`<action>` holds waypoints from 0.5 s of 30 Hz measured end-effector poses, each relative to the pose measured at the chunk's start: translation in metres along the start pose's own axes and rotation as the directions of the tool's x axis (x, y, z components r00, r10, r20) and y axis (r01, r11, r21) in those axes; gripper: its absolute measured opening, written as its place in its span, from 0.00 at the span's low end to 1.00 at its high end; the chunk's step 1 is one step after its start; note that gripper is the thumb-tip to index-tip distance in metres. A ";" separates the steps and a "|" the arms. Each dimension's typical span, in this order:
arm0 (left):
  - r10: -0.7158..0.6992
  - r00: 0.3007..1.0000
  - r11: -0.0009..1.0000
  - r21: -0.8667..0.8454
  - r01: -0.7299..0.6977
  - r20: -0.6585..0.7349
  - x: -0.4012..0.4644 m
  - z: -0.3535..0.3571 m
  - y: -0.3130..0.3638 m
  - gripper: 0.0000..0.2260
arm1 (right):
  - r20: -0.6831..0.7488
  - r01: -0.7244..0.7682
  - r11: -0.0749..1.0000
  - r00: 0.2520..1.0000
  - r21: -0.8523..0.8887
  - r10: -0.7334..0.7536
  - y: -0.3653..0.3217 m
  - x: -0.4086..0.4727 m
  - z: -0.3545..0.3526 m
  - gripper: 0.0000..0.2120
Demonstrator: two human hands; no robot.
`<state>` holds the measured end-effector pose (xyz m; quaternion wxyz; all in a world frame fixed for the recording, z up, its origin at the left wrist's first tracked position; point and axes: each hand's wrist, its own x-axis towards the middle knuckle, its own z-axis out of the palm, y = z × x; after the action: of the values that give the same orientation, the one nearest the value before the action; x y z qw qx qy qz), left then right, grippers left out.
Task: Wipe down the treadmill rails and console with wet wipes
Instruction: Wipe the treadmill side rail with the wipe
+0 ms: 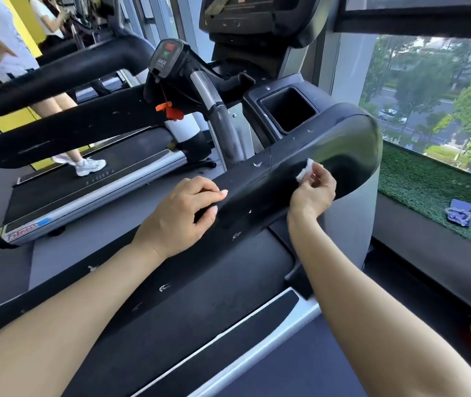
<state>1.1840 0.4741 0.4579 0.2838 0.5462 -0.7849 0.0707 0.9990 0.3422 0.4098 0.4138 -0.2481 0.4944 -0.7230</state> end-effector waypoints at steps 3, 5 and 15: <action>-0.014 1.000 1.000 -0.002 0.014 -0.003 0.000 0.000 0.001 0.13 | 0.164 0.203 0.977 0.968 -0.060 -0.191 -0.002 -0.020 -0.004 0.11; -0.011 1.000 1.000 -0.006 0.011 0.009 -0.001 0.000 0.002 0.15 | 0.270 0.320 0.944 0.918 -0.076 -0.289 0.005 -0.037 -0.009 0.12; -0.024 0.999 1.000 0.015 0.023 0.037 -0.001 -0.002 0.003 0.18 | 0.529 0.610 0.788 0.696 -0.081 -0.485 0.029 -0.099 -0.032 0.13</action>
<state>1.1820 0.4771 0.4603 0.2661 0.5587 -0.7830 0.0630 1.0381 0.4370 0.3754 0.2522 -0.6067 0.3649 -0.6596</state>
